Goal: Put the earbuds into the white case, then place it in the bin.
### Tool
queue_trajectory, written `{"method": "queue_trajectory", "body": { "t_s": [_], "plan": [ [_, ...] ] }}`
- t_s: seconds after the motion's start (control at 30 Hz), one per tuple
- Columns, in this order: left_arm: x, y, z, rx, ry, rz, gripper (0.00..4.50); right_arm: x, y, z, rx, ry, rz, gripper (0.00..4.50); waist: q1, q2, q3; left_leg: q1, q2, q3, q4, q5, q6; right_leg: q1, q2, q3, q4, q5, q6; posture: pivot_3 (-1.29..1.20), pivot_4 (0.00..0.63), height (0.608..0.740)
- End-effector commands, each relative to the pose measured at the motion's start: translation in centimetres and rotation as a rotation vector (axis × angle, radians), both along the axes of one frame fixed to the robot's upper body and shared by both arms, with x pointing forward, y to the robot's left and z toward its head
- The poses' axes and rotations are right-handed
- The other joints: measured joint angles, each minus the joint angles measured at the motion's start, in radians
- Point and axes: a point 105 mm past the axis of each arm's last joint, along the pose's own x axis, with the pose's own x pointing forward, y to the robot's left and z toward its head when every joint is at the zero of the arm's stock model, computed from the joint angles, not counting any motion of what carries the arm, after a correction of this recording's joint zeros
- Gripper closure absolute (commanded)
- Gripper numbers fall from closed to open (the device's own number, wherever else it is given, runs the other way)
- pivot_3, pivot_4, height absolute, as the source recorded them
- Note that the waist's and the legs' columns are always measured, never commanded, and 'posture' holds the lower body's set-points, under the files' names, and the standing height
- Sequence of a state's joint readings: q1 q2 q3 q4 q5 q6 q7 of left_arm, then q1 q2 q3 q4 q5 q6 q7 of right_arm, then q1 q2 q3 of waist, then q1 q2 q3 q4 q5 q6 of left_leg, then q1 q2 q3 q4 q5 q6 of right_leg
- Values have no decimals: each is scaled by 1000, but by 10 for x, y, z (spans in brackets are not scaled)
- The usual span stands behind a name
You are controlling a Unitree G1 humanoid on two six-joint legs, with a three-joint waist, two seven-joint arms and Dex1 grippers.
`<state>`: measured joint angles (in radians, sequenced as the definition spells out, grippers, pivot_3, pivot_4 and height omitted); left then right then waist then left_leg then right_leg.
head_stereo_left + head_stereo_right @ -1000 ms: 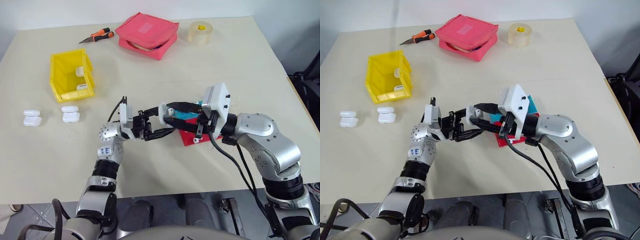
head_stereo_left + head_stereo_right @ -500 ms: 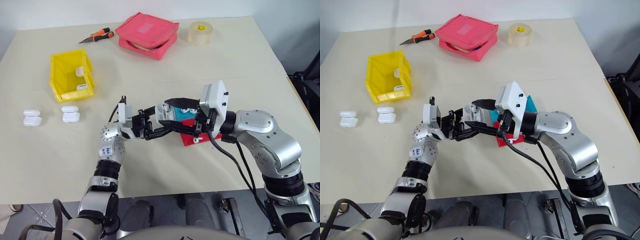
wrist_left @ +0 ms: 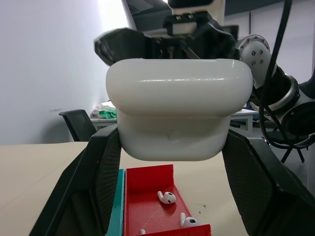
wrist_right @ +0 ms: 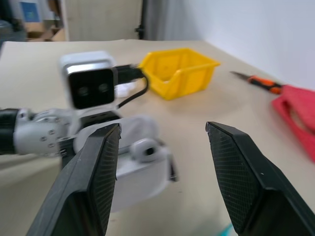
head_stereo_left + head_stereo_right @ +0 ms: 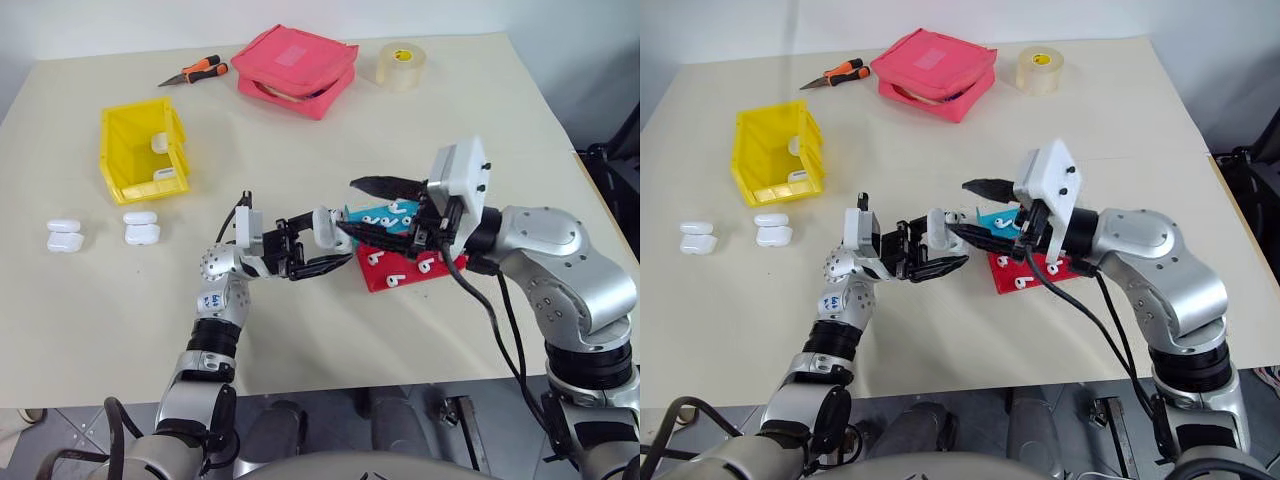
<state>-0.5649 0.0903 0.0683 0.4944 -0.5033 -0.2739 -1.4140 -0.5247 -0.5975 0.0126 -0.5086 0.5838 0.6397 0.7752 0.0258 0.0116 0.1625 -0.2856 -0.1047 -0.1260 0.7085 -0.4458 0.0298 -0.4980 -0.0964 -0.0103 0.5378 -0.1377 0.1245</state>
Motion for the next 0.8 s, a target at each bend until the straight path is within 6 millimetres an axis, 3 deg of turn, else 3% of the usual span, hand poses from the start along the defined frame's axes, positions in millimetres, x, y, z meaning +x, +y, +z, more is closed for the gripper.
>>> {"method": "queue_trajectory", "body": {
  "t_s": [0.03, 0.2, 0.43, 0.67, 0.77, 0.8],
  "plan": [
    [1, 2, 4, -10, -23, 0, 1746, -5, -6, 16, 15, -66, -26, 1616, 0, 0, 0, 0, 0, 0, 0, 0, 0, 0, 0, 0, 0, 0, 0, 0, 150, 740],
    [6, 10, 1, 27, -10, 34, 1746, 3, -26, 13, -7, -39, -159, 1616, 1, 0, 0, 0, 0, 0, 0, 0, 0, 0, 0, 0, 0, 0, 0, 0, 150, 740],
    [6, 23, -10, 170, 3, 59, 1746, -3, -65, -27, -176, 82, -313, 1616, 4, 0, 0, 0, 0, 0, 0, 0, 0, 0, 0, 0, 0, 0, 0, 0, 150, 740],
    [8, 38, -5, 196, -31, 117, 1746, -9, -86, -43, -263, 137, -389, 1616, 3, 0, 0, 0, 0, 0, 0, 0, 0, 0, 0, 0, 0, 0, 0, 0, 150, 740],
    [11, 44, -3, 197, -36, 152, 1746, -14, -98, -45, -278, 151, -418, 2220, 4, 0, 0, 0, 0, 0, 0, 0, 0, 0, 0, 0, -1, 0, 0, 0, 150, 740],
    [11, 45, -3, 198, -36, 158, 1746, -16, -101, -45, -279, 158, -426, 2605, 5, 0, 0, 0, 0, 0, 0, 0, 1, 0, 0, 0, -1, 0, 0, 0, 150, 740]
  ]
}}
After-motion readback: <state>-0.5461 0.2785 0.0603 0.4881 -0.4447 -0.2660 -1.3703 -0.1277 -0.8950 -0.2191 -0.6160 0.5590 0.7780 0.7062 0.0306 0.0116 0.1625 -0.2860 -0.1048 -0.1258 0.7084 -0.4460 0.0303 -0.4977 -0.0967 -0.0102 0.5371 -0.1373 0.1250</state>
